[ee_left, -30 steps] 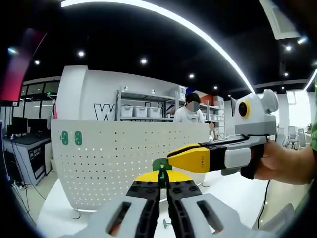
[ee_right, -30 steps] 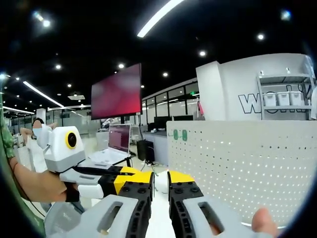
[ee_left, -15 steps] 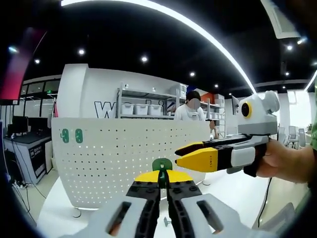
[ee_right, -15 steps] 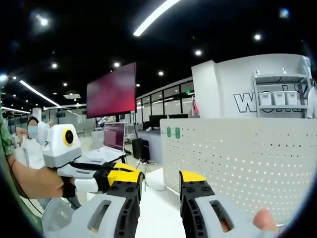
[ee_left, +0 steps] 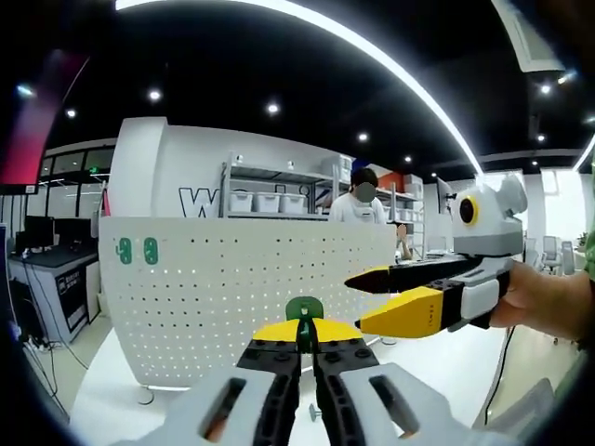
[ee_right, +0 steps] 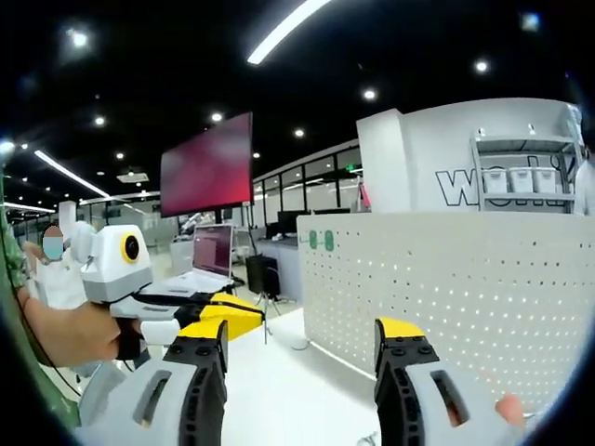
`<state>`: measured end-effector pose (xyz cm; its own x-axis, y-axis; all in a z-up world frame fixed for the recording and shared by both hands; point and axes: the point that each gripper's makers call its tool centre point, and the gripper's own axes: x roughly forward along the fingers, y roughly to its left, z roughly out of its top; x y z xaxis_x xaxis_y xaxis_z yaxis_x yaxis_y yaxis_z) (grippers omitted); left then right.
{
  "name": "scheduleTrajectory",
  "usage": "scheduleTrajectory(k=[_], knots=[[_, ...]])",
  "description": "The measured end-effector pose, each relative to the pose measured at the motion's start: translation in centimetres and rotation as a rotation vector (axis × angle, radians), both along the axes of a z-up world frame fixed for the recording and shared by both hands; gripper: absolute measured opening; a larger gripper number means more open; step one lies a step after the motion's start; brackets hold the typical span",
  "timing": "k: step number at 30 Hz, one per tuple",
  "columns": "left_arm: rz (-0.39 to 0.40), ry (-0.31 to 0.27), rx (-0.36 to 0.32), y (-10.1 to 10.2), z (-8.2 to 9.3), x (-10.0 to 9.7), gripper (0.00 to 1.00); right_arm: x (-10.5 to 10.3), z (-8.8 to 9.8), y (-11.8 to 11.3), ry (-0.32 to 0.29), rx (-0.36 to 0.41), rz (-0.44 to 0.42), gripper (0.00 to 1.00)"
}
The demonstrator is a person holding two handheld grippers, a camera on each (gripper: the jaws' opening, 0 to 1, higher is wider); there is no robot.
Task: Insert the hook assembly into the mounting plate slot until the hook locks in place.
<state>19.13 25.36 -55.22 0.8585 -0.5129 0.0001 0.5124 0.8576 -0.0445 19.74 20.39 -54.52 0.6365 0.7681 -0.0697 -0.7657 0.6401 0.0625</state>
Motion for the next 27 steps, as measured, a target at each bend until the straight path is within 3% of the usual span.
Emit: scheduleTrajectory(k=[9,13,27], knots=[[0.007,0.006,0.002,0.2,-0.2,0.2,0.03,-0.2,-0.5,-1.4,0.02,-0.007,-0.036,0.91],[0.008,0.007,0.004,0.2,-0.2,0.4,0.03,-0.2,-0.5,-2.3,-0.007,-0.031,-0.075,0.98],[0.044,-0.003,0.006,1.5,0.4,1.4,0.03,-0.5,0.2,-3.1,-0.023,-0.034,-0.086,0.97]])
